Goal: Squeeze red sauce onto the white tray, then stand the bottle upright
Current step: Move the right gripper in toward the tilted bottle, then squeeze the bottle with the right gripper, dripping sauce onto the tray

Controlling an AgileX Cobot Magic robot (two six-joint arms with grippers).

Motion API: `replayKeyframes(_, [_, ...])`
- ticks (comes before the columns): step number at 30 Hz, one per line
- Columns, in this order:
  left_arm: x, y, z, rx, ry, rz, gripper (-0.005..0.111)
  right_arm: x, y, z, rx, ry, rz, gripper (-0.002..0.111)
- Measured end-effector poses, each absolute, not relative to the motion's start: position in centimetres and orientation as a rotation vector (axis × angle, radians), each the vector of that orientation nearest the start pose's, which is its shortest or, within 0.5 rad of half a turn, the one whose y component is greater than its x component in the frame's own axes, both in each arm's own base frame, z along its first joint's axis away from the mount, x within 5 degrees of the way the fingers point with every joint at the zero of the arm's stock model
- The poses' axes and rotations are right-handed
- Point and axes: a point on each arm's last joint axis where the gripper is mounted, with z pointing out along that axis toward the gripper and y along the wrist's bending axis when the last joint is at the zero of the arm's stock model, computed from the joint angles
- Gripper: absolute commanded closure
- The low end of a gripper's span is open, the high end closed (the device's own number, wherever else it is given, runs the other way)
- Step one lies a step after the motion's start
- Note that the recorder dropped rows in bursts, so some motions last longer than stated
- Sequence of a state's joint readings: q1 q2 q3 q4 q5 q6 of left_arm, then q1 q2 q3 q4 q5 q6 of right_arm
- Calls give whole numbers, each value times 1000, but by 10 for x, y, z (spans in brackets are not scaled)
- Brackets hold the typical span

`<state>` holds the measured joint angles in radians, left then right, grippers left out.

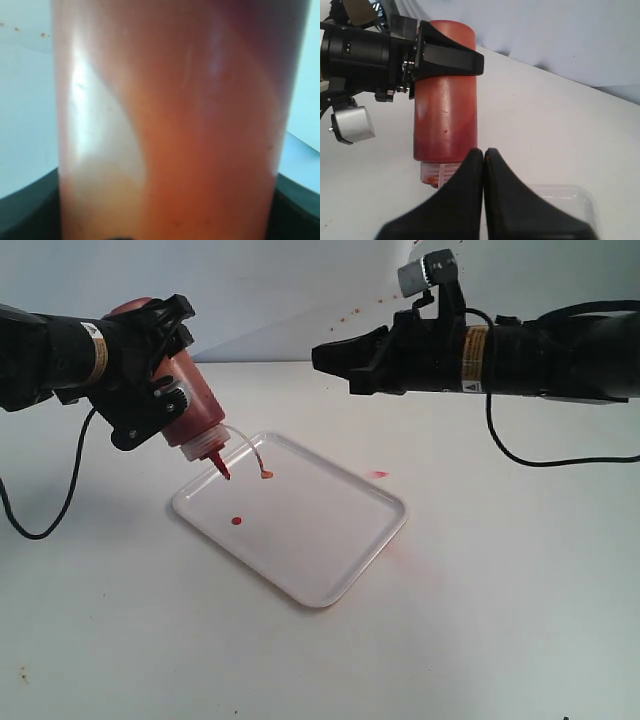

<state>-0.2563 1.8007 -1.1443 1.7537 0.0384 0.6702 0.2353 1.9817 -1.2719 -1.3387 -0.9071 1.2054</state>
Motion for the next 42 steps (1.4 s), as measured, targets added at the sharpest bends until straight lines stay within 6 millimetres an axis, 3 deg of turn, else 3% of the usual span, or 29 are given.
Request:
replayKeyframes(3, [389,-100,224,-3130,-749,-1575,107,401,169,216,-779,1754,1015,88])
replayKeyframes(6, [389,-101,224,-3138,-742,-1571,107,406,169,212,-752,1788,1015,53])
replayKeyframes(7, [389,-101,224,-3138,-742,-1571,107,407,169,212,-746,1795,1008,34])
replayKeyframes(9, [389,-101,224,-3138,-742,-1571,107,409,169,211,-735,1814,981,9])
replayKeyframes(10, [389,-101,224,-3138,-742,-1571,107,409,171,210,-738,1822,953,3])
replayKeyframes(16, [389,-101,224,-3138,-742,-1571,107,401,198,205,-858,1802,826,3])
replayKeyframes(20, [389,-101,224,-3138,-742,-1571,107,388,223,204,-963,1752,823,3])
replayKeyframes(24, [389,-101,224,-3138,-742,-1571,107,384,233,206,-972,1736,843,3])
replayKeyframes(31, [389,-101,224,-3138,-742,-1571,107,403,244,212,-897,1767,934,3])
replayKeyframes(37, [389,-101,224,-3138,-742,-1571,107,420,256,190,-907,1832,1031,3])
replayKeyframes(42, [389,-101,224,-3138,-742,-1571,107,424,265,184,-940,1817,1078,3])
